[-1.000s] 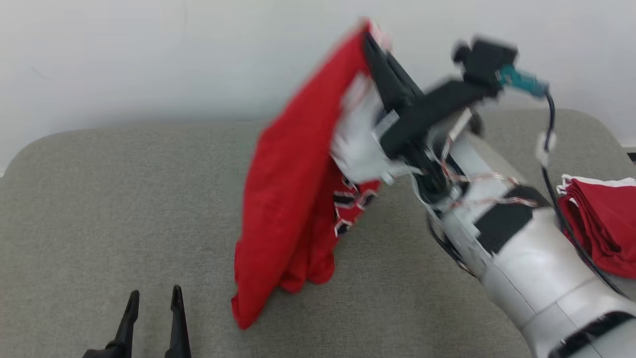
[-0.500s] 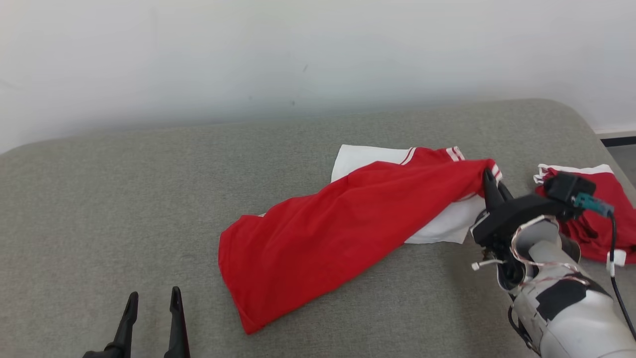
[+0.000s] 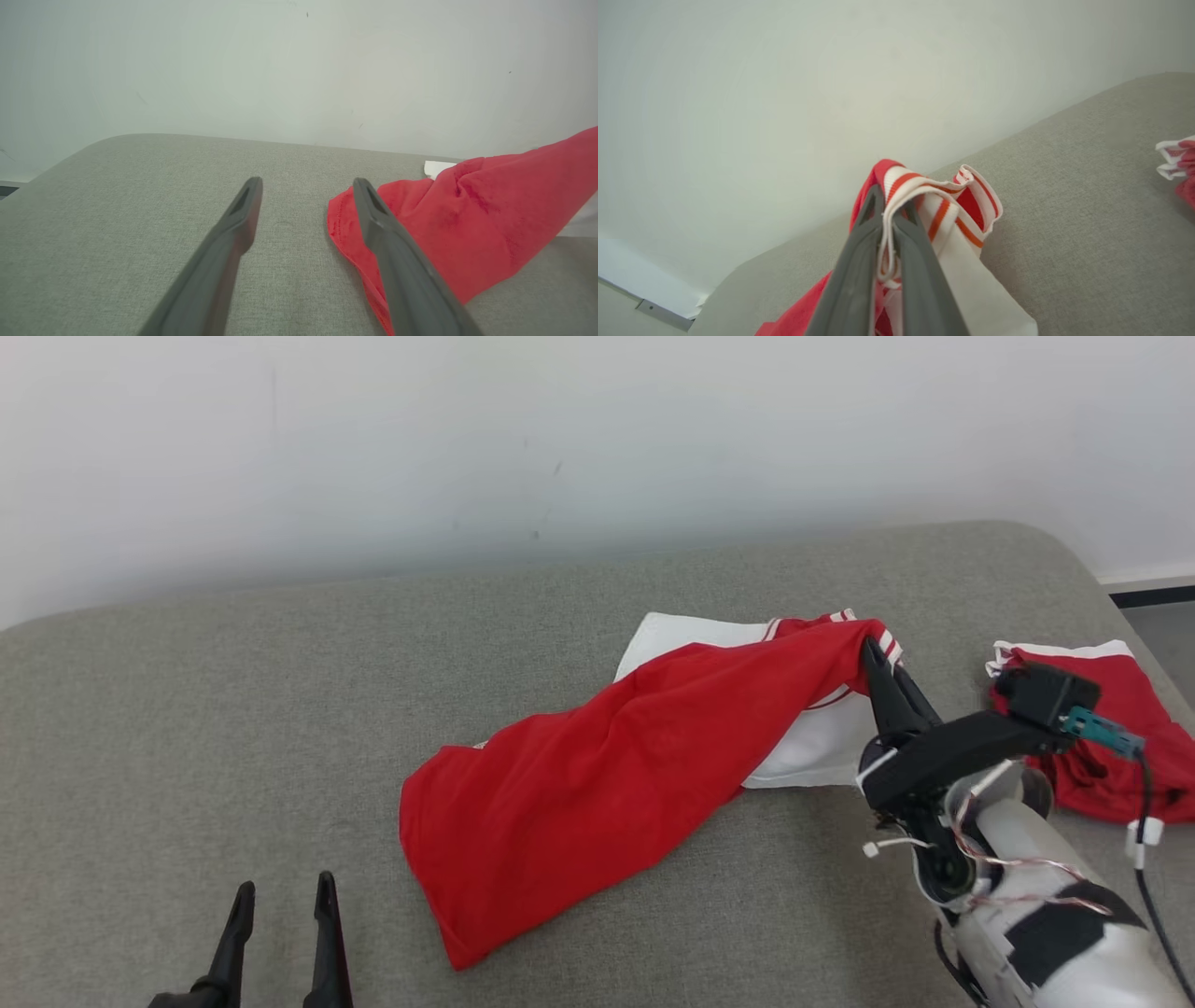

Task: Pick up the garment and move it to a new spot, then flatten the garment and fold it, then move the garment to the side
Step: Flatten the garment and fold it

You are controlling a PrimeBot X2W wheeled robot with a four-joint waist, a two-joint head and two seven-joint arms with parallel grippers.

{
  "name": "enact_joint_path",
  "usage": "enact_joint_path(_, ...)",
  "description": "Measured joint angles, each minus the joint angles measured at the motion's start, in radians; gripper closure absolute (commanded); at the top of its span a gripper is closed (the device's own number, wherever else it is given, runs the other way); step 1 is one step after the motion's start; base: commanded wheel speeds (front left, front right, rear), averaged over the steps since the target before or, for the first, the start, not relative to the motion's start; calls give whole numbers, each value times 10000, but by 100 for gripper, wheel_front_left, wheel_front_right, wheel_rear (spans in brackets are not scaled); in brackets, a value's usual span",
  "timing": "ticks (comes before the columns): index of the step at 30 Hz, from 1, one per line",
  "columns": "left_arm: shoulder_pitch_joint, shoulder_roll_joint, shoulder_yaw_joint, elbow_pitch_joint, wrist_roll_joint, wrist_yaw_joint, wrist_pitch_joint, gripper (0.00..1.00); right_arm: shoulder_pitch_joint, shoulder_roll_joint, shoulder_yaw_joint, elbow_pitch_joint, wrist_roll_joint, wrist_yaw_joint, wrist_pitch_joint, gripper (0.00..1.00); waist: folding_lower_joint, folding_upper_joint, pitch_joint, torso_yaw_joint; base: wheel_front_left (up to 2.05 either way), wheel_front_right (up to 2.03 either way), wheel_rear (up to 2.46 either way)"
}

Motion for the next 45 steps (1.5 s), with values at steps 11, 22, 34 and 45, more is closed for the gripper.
enact_joint_path(11,-28,2,27,-52,21,0,0,0,4303,-247,-3110,-5914,-1833,0,3271,100,-1,0,191,7,0,0,0)
enact_joint_path(22,-576,0,-82,67,81,-159,-2,0,4319,1469,-6119,-5797,-6286,0,5678,100,-1,0,610,311,0,0,0)
enact_joint_path(34,-1014,2,-247,209,79,-257,-2,0,969,1657,-5977,-1956,-7892,0,3870,100,0,0,1049,818,0,0,0)
enact_joint_path(45,-1175,0,-314,307,77,-314,-2,0,-831,1478,-6259,790,-8742,0,2242,0,1,1,1440,1270,0,0,0)
